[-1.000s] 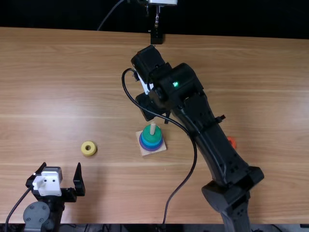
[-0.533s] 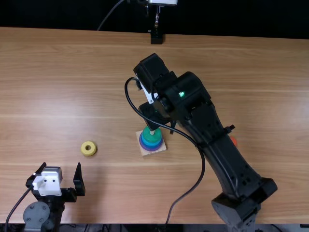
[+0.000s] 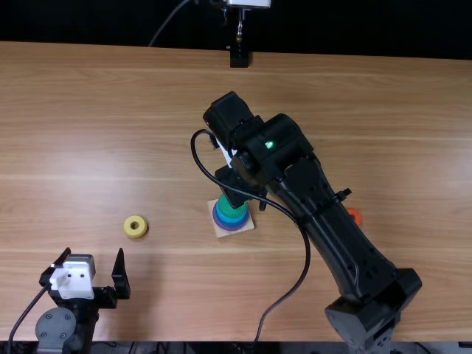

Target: Build the Hanoi tower: stack the rings onto the peg from bottom to top in this color order: purple, dark blue, light blue, dark green, light green, yellow, orange.

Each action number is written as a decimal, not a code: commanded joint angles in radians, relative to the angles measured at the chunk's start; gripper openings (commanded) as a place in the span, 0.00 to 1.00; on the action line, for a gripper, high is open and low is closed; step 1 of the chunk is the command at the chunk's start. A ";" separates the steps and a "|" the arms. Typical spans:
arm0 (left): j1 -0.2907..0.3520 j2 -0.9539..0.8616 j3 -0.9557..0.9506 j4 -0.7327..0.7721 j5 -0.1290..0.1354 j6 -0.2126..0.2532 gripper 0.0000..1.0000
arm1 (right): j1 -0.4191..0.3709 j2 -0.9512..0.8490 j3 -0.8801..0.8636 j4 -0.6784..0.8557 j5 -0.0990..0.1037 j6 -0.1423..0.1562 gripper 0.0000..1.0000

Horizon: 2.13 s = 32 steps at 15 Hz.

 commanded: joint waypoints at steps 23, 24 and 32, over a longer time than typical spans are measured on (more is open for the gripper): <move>0.004 -0.012 -0.110 -0.078 0.008 0.005 1.00 | 0.033 0.026 -0.001 0.046 -0.001 0.008 0.00; 0.004 -0.012 -0.110 -0.078 0.008 0.005 1.00 | 0.032 0.036 0.000 0.048 -0.001 0.008 0.00; 0.004 -0.012 -0.110 -0.078 0.008 0.005 1.00 | 0.010 0.040 -0.001 0.078 0.003 0.008 0.31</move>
